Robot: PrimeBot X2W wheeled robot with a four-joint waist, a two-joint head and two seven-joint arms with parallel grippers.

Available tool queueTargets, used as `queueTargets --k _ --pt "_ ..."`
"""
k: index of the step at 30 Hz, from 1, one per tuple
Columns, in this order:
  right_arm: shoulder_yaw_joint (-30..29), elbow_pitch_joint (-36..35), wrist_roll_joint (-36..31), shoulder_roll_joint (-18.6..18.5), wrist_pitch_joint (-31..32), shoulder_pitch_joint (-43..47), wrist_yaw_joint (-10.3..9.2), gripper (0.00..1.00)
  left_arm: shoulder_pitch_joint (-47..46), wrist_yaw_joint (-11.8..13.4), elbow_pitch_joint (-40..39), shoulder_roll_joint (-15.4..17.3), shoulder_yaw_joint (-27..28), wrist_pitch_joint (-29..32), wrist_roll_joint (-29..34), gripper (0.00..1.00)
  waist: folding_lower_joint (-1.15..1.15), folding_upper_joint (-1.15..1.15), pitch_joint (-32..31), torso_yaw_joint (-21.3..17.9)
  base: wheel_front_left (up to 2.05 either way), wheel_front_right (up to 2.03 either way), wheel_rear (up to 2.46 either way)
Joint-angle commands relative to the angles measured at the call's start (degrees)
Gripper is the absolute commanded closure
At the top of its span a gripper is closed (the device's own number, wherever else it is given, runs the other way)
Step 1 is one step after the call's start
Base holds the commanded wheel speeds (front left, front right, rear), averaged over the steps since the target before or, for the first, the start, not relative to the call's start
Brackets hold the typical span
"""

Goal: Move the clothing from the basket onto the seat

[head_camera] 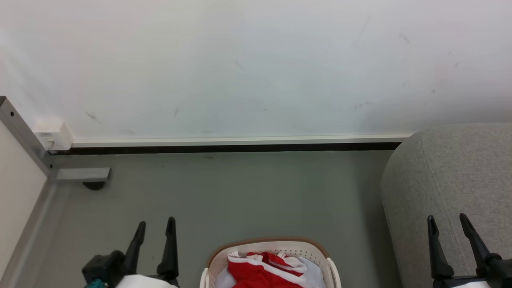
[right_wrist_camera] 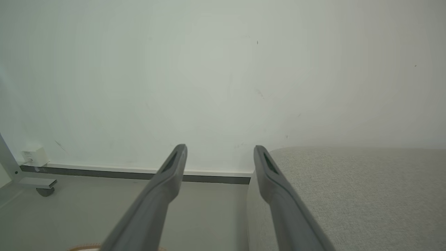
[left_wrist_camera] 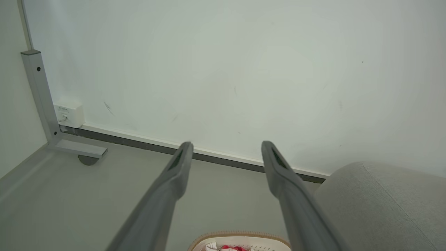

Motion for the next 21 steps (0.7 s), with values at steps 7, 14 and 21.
queueTargets --k 7,14,21 --pt "-1.38 0.28 -4.81 0.72 -0.33 0.51 -0.1 0.0 0.3 0.26 0.6 0.5 -0.46 -1.3 3.16 0.0 0.0 0.0 0.11 0.0 0.0 0.0 0.0" --pt "-2.13 0.5 -8.4 1.43 -0.38 0.5 -0.11 0.0 0.59 -0.02 1.26 0.5 -0.69 -1.95 5.47 0.0 0.0 0.0 0.24 -0.19 0.0 0.0 0.0" --pt "-2.26 0.06 -11.28 2.12 -0.46 -0.8 -0.12 0.0 -0.63 -0.74 1.9 0.5 -1.9 -2.66 8.81 0.0 0.0 0.0 2.24 -1.41 0.0 0.0 0.0"
